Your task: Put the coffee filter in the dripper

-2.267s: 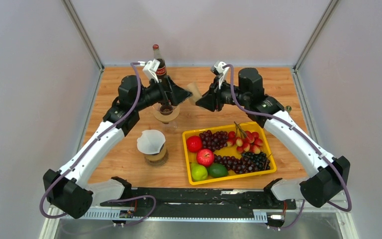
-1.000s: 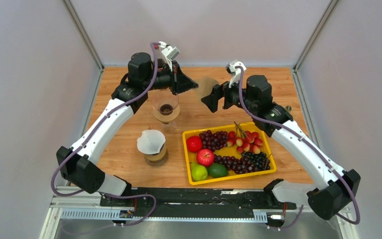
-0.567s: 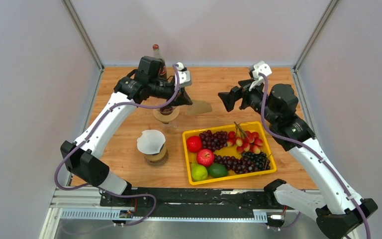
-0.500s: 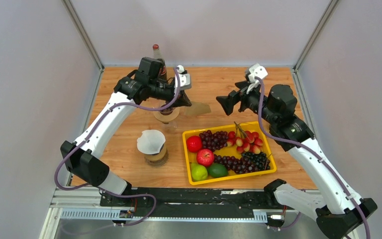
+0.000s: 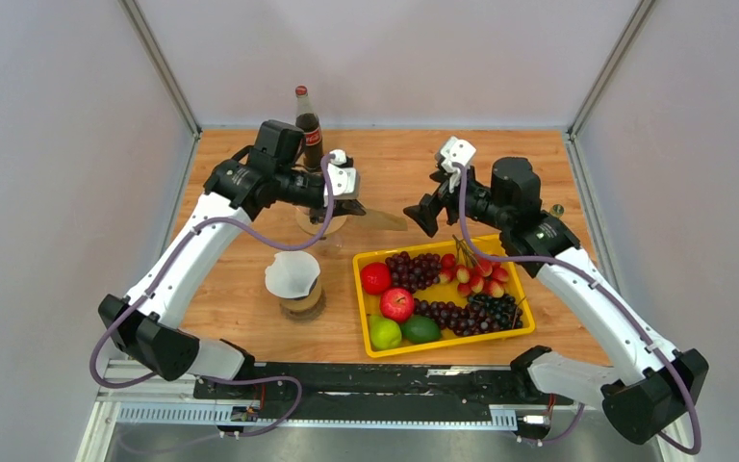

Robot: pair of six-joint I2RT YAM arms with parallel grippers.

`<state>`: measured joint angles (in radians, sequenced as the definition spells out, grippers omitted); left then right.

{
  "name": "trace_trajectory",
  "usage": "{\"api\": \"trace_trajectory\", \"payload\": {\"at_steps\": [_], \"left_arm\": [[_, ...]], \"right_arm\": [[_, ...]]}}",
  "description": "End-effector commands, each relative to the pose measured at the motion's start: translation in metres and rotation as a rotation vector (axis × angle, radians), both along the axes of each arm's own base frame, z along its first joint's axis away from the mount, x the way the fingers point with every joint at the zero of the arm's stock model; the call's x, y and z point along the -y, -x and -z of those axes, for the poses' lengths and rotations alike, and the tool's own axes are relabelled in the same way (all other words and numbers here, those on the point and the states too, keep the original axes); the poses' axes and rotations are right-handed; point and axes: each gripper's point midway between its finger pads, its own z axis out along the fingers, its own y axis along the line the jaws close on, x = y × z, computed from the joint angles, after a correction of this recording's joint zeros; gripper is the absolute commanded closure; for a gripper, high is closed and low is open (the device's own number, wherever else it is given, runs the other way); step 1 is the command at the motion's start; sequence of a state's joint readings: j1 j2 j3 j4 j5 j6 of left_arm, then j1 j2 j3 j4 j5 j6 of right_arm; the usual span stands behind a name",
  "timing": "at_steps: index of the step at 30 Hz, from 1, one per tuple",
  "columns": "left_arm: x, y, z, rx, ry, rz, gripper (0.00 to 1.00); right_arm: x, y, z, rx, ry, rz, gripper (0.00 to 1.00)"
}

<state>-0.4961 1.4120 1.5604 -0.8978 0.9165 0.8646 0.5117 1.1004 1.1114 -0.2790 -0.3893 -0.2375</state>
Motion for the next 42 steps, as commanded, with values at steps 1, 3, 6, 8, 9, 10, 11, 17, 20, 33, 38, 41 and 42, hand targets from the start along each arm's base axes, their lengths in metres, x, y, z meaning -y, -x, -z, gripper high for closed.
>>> {"api": "trace_trajectory", "payload": {"at_steps": [1, 3, 6, 8, 9, 10, 11, 17, 20, 33, 38, 41, 42], "left_arm": [[0.003, 0.011, -0.017, 0.080, 0.065, 0.061, 1.00], [0.004, 0.011, -0.020, 0.081, 0.078, 0.049, 1.00], [0.004, 0.010, -0.023, 0.067, 0.093, 0.022, 1.00], [0.004, 0.008, -0.024, 0.067, 0.098, 0.011, 1.00], [0.004, 0.007, -0.024, 0.066, 0.099, 0.007, 1.00], [0.004, 0.007, -0.025, 0.068, 0.101, 0.005, 1.00], [0.004, 0.007, -0.025, 0.064, 0.102, 0.004, 1.00], [0.005, 0.005, -0.025, 0.050, 0.103, -0.011, 1.00], [0.006, 0.004, -0.024, 0.044, 0.102, -0.018, 1.00], [0.006, 0.010, -0.024, 0.061, 0.121, 0.014, 1.00], [0.005, 0.010, -0.024, 0.065, 0.117, 0.006, 1.00], [0.005, 0.010, -0.025, 0.067, 0.118, 0.005, 1.00], [0.004, 0.010, -0.025, 0.066, 0.117, 0.005, 1.00]], "right_arm": [[-0.012, 0.003, -0.001, 0.017, 0.003, -0.088, 0.00], [-0.016, 0.004, 0.002, 0.002, 0.001, -0.109, 0.00], [-0.021, 0.007, 0.004, -0.017, -0.006, -0.141, 0.00], [-0.022, 0.010, 0.005, -0.017, -0.005, -0.161, 0.00], [-0.023, 0.013, 0.005, -0.014, -0.005, -0.171, 0.00], [-0.023, 0.014, 0.006, -0.014, -0.004, -0.182, 0.00], [-0.024, 0.015, 0.007, -0.017, -0.006, -0.186, 0.00], [-0.026, 0.019, 0.008, -0.034, -0.012, -0.206, 0.00], [-0.027, 0.020, 0.008, -0.036, -0.012, -0.214, 0.00], [-0.001, 0.015, -0.008, 0.012, -0.026, -0.046, 0.00], [0.015, 0.018, -0.010, 0.055, 0.011, 0.013, 0.00], [0.016, 0.025, 0.001, 0.056, 0.058, -0.029, 0.00], [0.016, 0.025, 0.004, 0.056, 0.069, -0.035, 0.00]]}}
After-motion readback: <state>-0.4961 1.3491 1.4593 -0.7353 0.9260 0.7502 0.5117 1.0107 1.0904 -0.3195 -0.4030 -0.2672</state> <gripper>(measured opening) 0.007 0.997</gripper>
